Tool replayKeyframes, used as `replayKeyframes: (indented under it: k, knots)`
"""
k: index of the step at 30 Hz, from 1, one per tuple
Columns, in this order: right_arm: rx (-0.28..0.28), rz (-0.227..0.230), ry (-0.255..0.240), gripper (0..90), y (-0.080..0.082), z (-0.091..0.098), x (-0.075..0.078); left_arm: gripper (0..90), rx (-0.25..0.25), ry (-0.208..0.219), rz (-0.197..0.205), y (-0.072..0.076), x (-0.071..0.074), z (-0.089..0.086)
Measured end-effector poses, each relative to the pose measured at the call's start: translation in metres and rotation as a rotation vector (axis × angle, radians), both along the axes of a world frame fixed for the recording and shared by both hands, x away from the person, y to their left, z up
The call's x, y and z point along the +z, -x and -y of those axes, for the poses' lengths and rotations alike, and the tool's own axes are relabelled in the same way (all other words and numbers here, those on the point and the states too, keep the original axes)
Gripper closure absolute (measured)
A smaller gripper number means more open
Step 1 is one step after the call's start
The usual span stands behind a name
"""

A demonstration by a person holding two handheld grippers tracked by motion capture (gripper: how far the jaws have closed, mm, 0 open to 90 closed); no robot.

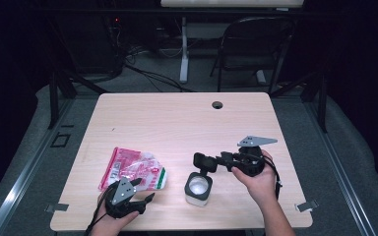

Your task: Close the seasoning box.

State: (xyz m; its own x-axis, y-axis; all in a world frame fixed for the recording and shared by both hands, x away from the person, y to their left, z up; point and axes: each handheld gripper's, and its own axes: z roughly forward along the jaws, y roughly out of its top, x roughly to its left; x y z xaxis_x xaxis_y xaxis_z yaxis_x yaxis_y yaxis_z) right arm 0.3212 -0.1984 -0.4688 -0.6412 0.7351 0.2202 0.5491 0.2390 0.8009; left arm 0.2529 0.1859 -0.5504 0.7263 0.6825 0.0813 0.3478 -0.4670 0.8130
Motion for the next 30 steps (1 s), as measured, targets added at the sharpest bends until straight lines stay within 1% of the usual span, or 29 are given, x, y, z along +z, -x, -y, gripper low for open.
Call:
replayKeyframes:
  k: [3,12,20,22,27,28,30]
  knots:
    - [0.005,0.003,0.009,69.0,0.0007,-0.0003,0.0014,32.9,0.000,-0.001,0.000,0.0000,0.0000,-0.0001]
    - [0.015,0.010,-0.003,68.5,0.0024,-0.0033,0.0024,33.0,0.003,0.001,0.003,-0.0004,0.0005,-0.0014]
    - [0.023,0.008,0.005,68.3,0.0030,-0.0044,0.0026,33.0,0.010,0.001,0.004,-0.0003,0.0009,-0.0019]
    - [0.027,0.007,0.005,68.2,0.0035,-0.0051,0.0027,33.0,0.012,0.000,0.005,-0.0007,0.0019,-0.0029]
    - [0.031,0.014,0.007,67.9,0.0047,-0.0066,0.0023,33.0,0.020,0.019,0.014,-0.0012,0.0059,-0.0054]
    - [0.032,0.015,0.007,67.8,0.0051,-0.0070,0.0023,33.0,0.022,0.013,0.016,-0.0014,0.0072,-0.0060]
    - [0.035,0.015,0.011,67.8,0.0060,-0.0080,0.0025,33.0,0.025,0.016,0.020,-0.0016,0.0078,-0.0064]
